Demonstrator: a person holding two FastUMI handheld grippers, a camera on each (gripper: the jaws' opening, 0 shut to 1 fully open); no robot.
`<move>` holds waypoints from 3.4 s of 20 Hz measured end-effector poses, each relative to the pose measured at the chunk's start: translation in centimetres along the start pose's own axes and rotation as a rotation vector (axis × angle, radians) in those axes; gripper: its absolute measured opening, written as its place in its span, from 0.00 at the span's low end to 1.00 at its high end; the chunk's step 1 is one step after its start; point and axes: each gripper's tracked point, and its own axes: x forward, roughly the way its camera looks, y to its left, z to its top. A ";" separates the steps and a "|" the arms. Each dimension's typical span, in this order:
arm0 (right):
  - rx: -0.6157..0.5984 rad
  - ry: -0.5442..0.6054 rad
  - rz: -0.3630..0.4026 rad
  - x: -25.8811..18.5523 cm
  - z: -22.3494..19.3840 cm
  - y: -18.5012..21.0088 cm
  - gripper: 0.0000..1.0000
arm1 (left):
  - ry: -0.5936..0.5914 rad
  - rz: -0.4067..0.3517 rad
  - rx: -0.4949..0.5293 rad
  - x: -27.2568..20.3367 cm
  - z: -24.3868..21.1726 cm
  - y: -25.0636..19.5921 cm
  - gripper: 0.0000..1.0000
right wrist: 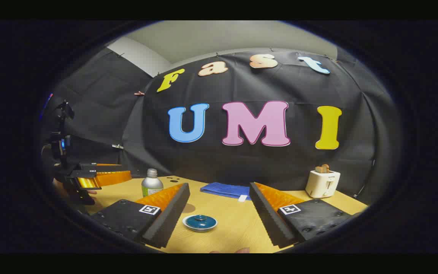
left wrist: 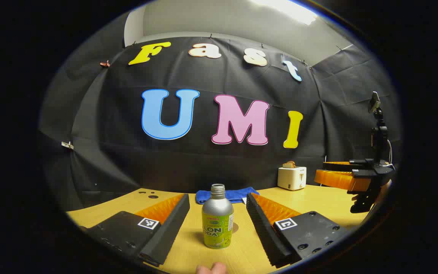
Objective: Open the teacup lid with one hand, grasp the water bottle and pour water into the teacup with the other hand; after pouring, place the water bottle on the coaster and then close the teacup lid.
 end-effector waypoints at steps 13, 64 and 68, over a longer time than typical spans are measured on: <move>0.021 0.017 0.004 -0.2 -0.4 0.0 0.98 | 0.044 -0.004 0.008 0.3 -1.2 -0.3 0.95; 0.057 0.211 0.002 1.2 -6.4 -4.0 0.32 | 0.260 0.045 -0.021 7.1 -11.1 0.5 0.84; 0.058 0.192 -0.025 0.5 -5.3 -5.9 0.32 | 0.207 0.045 0.207 6.9 -9.3 0.4 0.81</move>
